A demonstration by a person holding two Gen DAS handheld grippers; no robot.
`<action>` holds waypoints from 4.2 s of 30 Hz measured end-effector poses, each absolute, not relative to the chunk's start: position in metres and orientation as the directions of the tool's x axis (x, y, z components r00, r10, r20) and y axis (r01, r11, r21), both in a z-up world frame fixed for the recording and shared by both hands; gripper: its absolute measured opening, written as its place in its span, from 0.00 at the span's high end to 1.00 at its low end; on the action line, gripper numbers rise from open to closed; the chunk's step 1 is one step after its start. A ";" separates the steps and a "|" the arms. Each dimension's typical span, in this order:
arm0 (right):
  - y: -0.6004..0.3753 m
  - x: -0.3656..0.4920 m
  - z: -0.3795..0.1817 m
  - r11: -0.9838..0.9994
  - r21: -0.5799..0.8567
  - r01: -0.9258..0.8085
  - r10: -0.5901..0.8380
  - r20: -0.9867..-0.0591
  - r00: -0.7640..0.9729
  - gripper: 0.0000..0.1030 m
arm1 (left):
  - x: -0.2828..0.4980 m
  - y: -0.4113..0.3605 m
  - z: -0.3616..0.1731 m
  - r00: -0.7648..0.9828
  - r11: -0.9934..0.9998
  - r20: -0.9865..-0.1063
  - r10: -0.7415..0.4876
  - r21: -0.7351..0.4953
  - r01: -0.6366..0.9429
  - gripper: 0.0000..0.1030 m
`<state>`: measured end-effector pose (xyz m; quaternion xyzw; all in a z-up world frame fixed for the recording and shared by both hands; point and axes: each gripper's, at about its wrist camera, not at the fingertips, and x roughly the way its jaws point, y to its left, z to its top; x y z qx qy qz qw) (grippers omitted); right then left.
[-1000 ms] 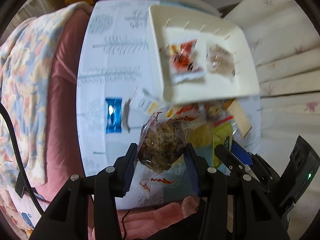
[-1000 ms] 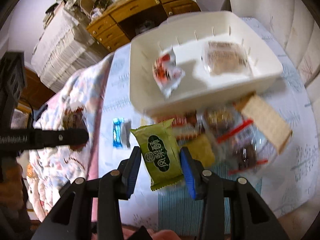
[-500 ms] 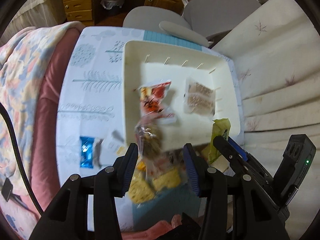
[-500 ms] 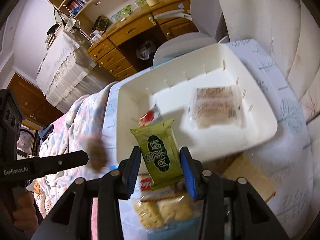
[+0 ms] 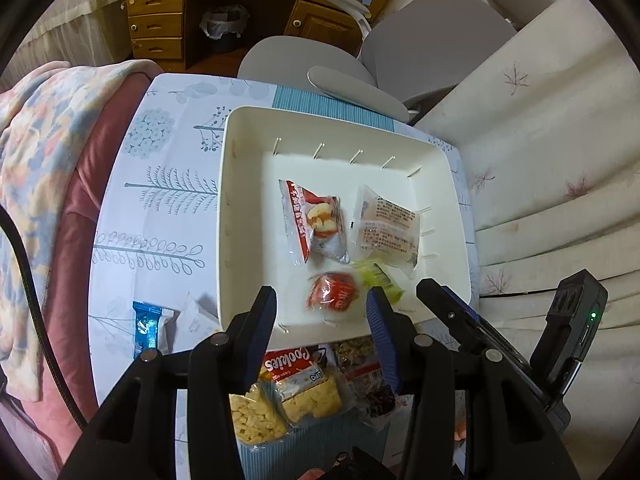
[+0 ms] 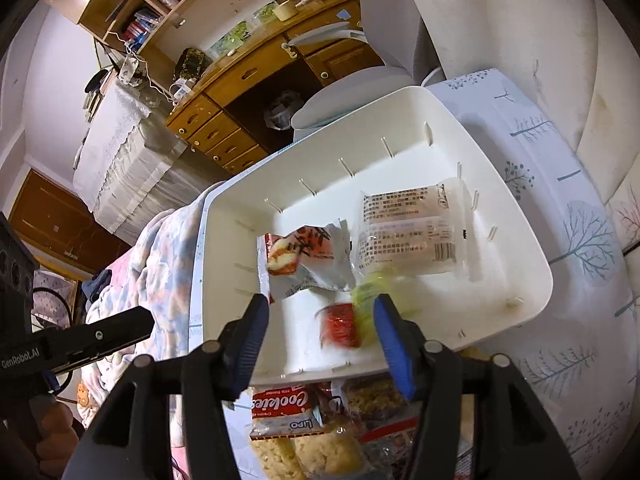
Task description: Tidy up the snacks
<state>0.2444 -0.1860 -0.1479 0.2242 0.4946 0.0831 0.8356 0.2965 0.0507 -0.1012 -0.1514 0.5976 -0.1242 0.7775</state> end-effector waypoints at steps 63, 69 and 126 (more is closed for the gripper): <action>-0.204 0.032 -0.255 0.420 0.757 0.501 0.333 -0.642 0.691 0.25 | 0.136 0.035 -0.205 0.053 0.661 -0.976 -0.213 -0.104 0.743 0.13; -0.211 0.043 -0.274 0.386 0.752 0.534 0.348 -0.655 0.671 0.33 | 0.153 0.013 -0.234 -0.047 0.670 -0.982 -0.181 -0.158 0.725 0.10; -0.216 0.019 -0.282 0.295 0.786 0.543 0.362 -0.618 0.697 0.80 | 0.220 0.059 -0.288 -0.241 0.895 -0.938 -0.249 -0.318 0.314 0.20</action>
